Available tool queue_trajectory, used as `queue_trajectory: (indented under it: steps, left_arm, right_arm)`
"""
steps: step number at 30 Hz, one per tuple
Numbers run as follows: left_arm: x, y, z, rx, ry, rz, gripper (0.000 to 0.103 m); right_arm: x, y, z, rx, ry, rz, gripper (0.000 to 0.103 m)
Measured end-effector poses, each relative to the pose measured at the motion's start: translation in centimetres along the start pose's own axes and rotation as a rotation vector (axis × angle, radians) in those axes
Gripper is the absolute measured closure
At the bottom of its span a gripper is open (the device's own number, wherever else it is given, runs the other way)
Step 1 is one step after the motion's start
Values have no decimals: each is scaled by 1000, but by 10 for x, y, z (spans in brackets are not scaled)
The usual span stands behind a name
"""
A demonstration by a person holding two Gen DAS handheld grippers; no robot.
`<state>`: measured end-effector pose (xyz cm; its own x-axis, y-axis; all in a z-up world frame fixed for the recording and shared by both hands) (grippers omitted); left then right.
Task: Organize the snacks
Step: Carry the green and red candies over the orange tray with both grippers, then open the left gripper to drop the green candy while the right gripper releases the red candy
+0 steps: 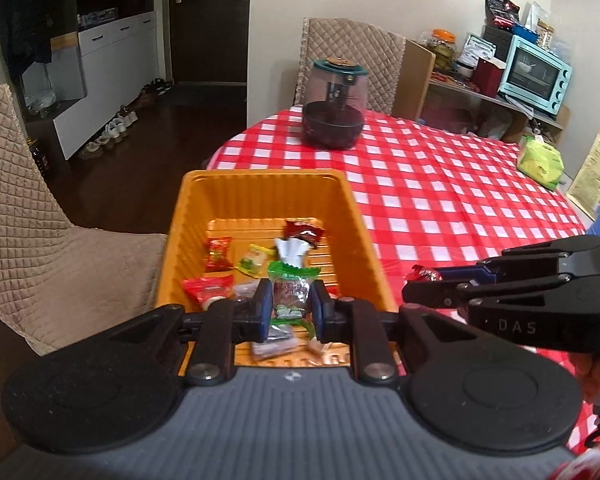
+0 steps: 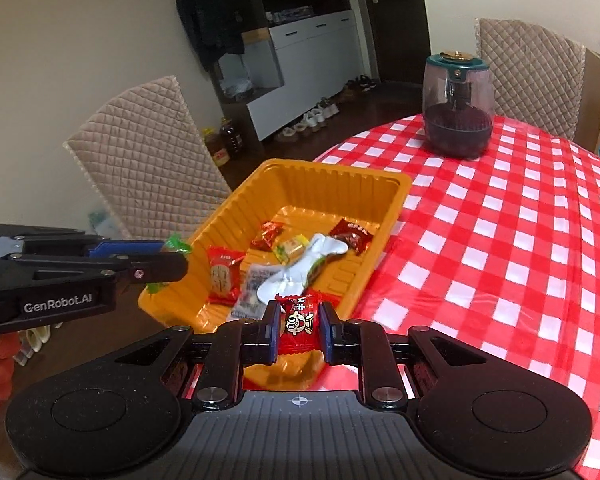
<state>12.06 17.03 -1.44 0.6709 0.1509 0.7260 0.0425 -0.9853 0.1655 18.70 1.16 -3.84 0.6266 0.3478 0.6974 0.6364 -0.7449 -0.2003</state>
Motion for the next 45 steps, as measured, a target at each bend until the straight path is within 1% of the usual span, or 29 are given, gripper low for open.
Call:
queue_trajectory:
  steps: [11,21,33,37,40,45]
  left_arm:
    - [14,-42,16,-10,-8,18,84]
    - [30,-68,39,-26,-23,34,84]
    - [39,-81,68,-39,-51,34,84]
    - [39,-84,76,-44,-63,34,84]
    - [39,-85,82,-49,-72,37,84]
    - [41,-87,88,-58,-81,37,84]
  right_arm:
    - [20,-4,37,-84,0,44,83]
    - [36,0,76,-131,-17,66,82]
    - [51,2,113,-173,-40,57,82]
    - [54,5,120,-195,-35,58,82]
    - [55,6,124,-212,-46,61,82]
    - [56,8,127,-223,-48,58,79]
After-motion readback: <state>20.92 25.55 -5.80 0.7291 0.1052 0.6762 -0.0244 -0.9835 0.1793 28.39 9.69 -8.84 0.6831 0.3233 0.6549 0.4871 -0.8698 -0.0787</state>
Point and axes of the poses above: each gripper's, at about its wrist camera, not at the fingertips, and z roughly the way its jaws point, y to its right, x to its top, the point moved 3 cm from there along z, roughly the way its jaws point, and after that the axes turned 9 degrees about -x, right-handed, at the moved point
